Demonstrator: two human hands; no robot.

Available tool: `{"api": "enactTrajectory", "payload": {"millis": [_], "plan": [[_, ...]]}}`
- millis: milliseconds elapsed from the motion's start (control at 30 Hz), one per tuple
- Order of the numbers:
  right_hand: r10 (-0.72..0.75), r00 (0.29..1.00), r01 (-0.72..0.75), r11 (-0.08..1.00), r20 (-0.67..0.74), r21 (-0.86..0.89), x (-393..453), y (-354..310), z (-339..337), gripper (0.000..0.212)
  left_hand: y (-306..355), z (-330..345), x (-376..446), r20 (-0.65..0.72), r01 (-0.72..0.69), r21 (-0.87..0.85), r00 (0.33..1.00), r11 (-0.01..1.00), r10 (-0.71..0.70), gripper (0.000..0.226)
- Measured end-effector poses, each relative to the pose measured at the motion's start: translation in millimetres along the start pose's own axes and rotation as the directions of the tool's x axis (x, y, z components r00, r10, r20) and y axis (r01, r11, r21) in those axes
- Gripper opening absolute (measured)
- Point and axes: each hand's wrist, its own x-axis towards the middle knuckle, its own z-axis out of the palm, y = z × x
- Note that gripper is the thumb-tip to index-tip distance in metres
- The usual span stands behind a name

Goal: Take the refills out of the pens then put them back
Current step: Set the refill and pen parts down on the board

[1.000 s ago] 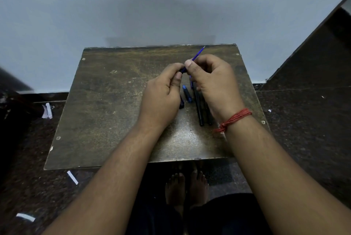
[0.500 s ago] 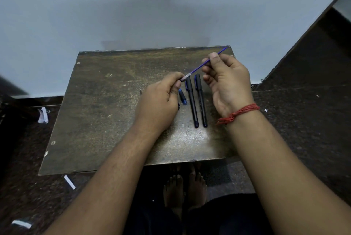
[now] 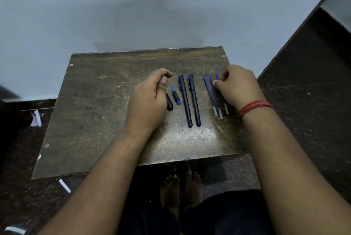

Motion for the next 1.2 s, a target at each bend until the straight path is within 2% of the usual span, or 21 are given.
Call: {"api": "enactTrajectory", "payload": {"millis": [100, 267, 367, 433, 500, 567, 733, 833, 1000, 1200], "plan": [[0.011, 0.999, -0.01, 1.0, 0.037, -0.029, 0.1, -1.0, 1.3, 0.021, -2.4, -1.4, 1.8, -0.033, 0.045, -0.078, 0.998, 0.996, -0.047, 0.022], [0.008, 0.999, -0.006, 0.999, 0.047, -0.049, 0.2, -1.9, 1.3, 0.023, 2.9, -9.9, 7.9, -0.164, 0.125, -0.317, 0.969, 0.94, -0.185, 0.022], [0.004, 0.999, -0.001, 0.997, 0.032, -0.071, -1.1, -3.9, 1.1, 0.023, -5.8, -15.5, 15.1, -0.253, 0.156, -0.45, 0.922, 0.879, -0.293, 0.024], [-0.031, 0.999, 0.029, 0.998, -0.035, -0.061, -5.8, -11.3, -1.8, 0.02, -14.1, -20.4, 20.5, -0.308, 0.16, -0.527, 0.879, 0.834, -0.363, 0.024], [-0.114, 0.988, 0.109, 0.993, -0.107, -0.053, -16.4, -28.7, -2.9, 0.018, -21.5, -26.8, 24.4, -0.368, 0.155, -0.573, 0.828, 0.804, -0.422, 0.025], [-0.23, 0.967, 0.223, 0.972, -0.112, -0.076, -32.0, -53.4, 1.7, 0.019, -28.2, -33.3, 27.3, -0.409, 0.155, -0.6, 0.784, 0.785, -0.467, 0.025], [-0.475, 0.88, 0.474, 0.875, 0.015, -0.103, -73.5, -101.0, 36.9, 0.018, -38.3, -43.7, 31.1, -0.422, 0.164, -0.695, 0.695, 0.7, -0.582, 0.026], [-0.549, 0.835, 0.548, 0.829, 0.021, -0.113, -86.1, -111.6, 55.6, 0.018, -39.0, -44.9, 32.6, -0.413, 0.154, -0.729, 0.679, 0.667, -0.607, 0.027], [-0.572, 0.82, 0.566, 0.807, 0.016, -0.17, -91.1, -123.7, 69.6, 0.019, -47.2, -47.5, 34.9, -0.41, 0.141, -0.751, 0.665, 0.645, -0.624, 0.027], [-0.535, 0.844, 0.529, 0.813, 0.045, -0.244, -95.9, -135.1, 81.6, 0.014, -46.5, -51.3, 34.5, -0.411, 0.123, -0.781, 0.637, 0.612, -0.653, 0.028]]}}
